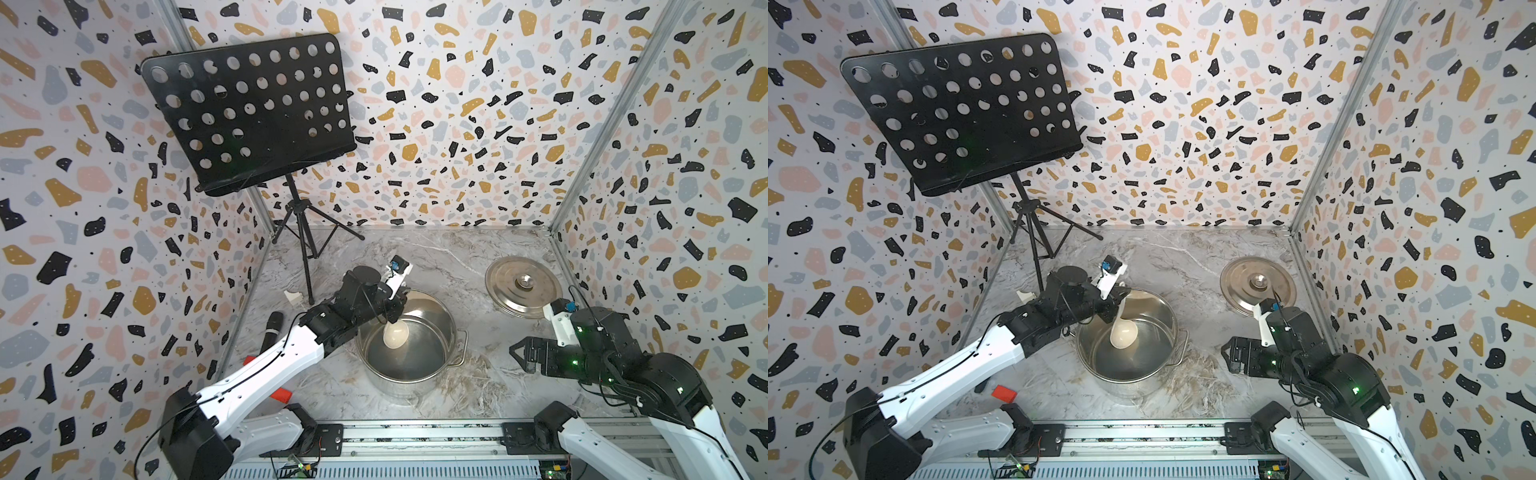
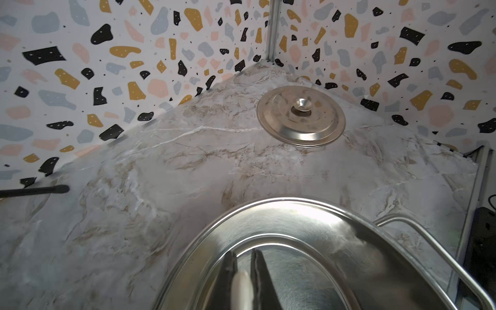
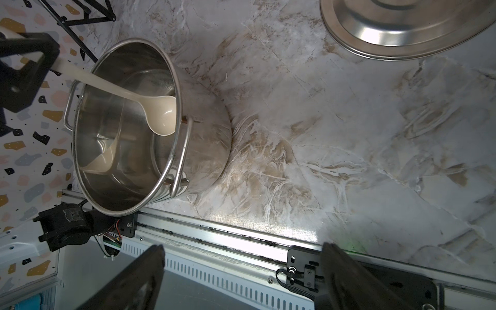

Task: Stir the soup with a spoon
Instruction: Stir the soup in the pan with a stick.

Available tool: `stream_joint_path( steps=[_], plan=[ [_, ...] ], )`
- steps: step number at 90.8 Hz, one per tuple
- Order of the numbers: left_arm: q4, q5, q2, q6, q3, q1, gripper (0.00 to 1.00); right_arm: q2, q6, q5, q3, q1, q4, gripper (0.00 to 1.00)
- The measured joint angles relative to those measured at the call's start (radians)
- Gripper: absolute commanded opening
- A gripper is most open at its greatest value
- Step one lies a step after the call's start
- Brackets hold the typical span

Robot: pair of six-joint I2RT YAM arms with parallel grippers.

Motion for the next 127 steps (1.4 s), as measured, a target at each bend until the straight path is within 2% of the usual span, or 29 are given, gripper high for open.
stream_joint_path(
  steps=[17, 43, 52, 67, 92, 110, 127],
  plan=[
    [0.021, 0.082, 0.1, 0.031, 0.068, -0.068, 0.0, -0.004, -0.001, 0.0, 0.001, 0.0, -0.001, 0.95],
    [-0.007, 0.158, 0.109, 0.09, 0.091, -0.232, 0.0, -0.023, 0.0, 0.003, 0.001, 0.0, -0.001, 0.95],
    [-0.032, 0.166, 0.068, 0.103, 0.065, -0.276, 0.0, -0.024, 0.0, 0.005, 0.001, 0.0, -0.001, 0.95],
    [-0.102, 0.156, -0.076, 0.114, -0.027, -0.311, 0.0, -0.023, 0.0, 0.008, 0.001, 0.0, -0.001, 0.95],
    [-0.217, 0.048, -0.316, 0.105, -0.164, -0.289, 0.0, -0.013, 0.0, 0.008, 0.0, 0.0, 0.0, 0.95],
    [-0.229, 0.007, -0.415, 0.064, -0.205, -0.137, 0.0, -0.003, 0.0, 0.007, 0.001, 0.0, 0.0, 0.95],
    [-0.194, -0.004, -0.366, 0.055, -0.205, -0.036, 0.0, -0.003, 0.0, 0.0, 0.001, 0.0, 0.0, 0.95]
  ],
)
